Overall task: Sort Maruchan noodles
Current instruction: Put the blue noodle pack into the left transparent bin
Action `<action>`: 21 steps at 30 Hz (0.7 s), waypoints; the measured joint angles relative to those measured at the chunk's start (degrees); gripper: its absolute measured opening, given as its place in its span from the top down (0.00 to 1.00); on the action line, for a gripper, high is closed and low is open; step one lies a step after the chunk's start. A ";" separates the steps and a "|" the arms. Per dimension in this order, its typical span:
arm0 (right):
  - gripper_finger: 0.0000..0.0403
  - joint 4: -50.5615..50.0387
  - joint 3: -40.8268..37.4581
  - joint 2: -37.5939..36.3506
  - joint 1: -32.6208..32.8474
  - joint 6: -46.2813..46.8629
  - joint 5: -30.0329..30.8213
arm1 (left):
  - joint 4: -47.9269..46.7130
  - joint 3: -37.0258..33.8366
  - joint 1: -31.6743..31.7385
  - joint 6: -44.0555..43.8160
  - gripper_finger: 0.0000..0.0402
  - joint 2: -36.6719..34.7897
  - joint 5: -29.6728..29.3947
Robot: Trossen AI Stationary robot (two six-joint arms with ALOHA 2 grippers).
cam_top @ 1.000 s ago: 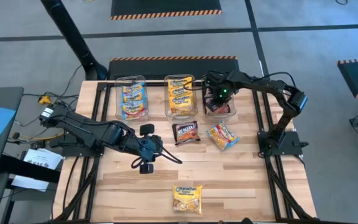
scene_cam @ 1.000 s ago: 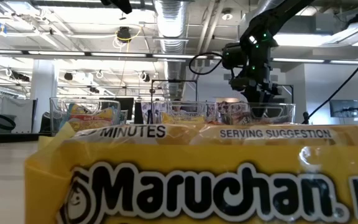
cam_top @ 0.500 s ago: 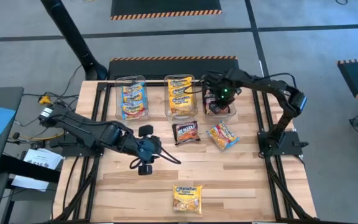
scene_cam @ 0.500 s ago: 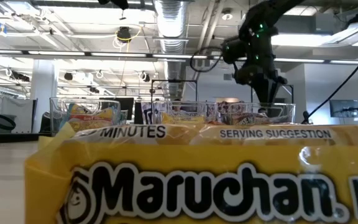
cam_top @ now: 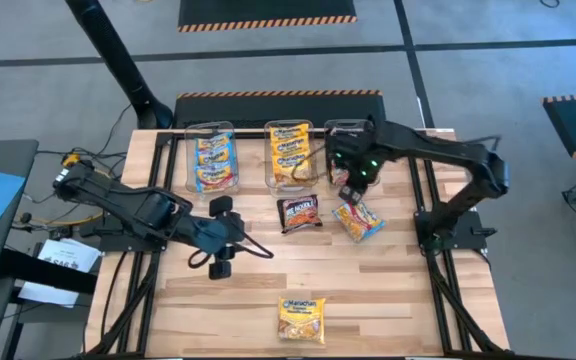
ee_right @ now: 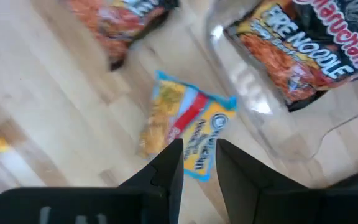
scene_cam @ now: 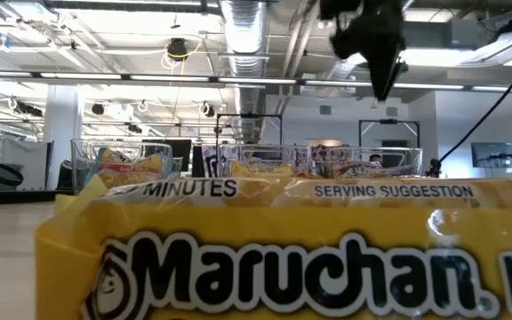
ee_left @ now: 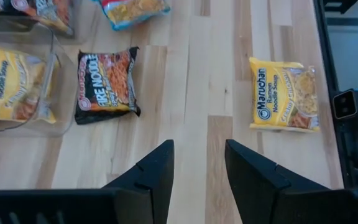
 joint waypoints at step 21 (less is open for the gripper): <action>0.66 8.28 -21.24 -20.69 21.93 29.44 10.97 | -9.58 0.00 -0.51 -5.03 0.68 -5.47 -4.12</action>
